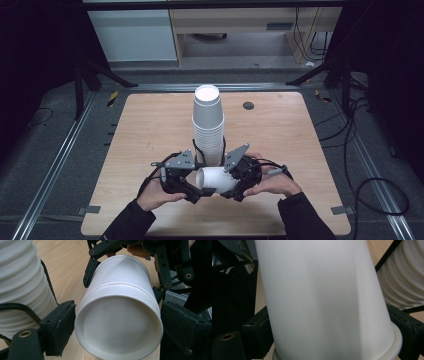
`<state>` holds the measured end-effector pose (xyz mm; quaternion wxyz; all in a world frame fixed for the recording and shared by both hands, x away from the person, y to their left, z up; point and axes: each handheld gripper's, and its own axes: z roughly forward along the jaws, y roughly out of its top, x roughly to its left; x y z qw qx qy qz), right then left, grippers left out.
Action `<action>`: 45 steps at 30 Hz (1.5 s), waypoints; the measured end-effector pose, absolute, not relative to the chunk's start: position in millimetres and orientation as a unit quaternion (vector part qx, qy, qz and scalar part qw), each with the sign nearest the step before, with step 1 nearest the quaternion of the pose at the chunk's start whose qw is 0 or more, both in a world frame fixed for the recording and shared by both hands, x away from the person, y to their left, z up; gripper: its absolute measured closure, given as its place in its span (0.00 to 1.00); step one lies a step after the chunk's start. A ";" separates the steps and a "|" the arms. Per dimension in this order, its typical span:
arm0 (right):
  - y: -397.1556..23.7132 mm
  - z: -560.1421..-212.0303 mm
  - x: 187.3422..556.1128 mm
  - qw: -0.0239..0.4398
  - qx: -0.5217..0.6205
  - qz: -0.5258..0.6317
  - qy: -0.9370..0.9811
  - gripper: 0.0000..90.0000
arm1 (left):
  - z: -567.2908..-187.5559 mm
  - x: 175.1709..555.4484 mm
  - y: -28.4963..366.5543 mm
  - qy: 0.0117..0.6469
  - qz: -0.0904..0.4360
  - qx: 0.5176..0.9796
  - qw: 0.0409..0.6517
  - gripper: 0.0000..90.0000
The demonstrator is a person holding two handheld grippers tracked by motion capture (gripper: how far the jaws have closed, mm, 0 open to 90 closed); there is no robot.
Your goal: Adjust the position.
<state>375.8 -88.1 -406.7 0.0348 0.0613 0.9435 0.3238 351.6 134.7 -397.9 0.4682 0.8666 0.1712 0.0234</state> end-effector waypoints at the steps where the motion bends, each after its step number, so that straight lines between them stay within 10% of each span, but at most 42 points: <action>1: -87.0 -406.7 375.6 0.035 0.062 0.324 0.943 0.11 | -398.4 351.9 134.2 0.171 0.023 0.867 0.467 0.15; 45: -101.7 -386.2 376.8 0.043 0.069 0.378 0.922 0.04 | -397.7 353.1 140.5 0.170 0.028 0.873 0.457 0.24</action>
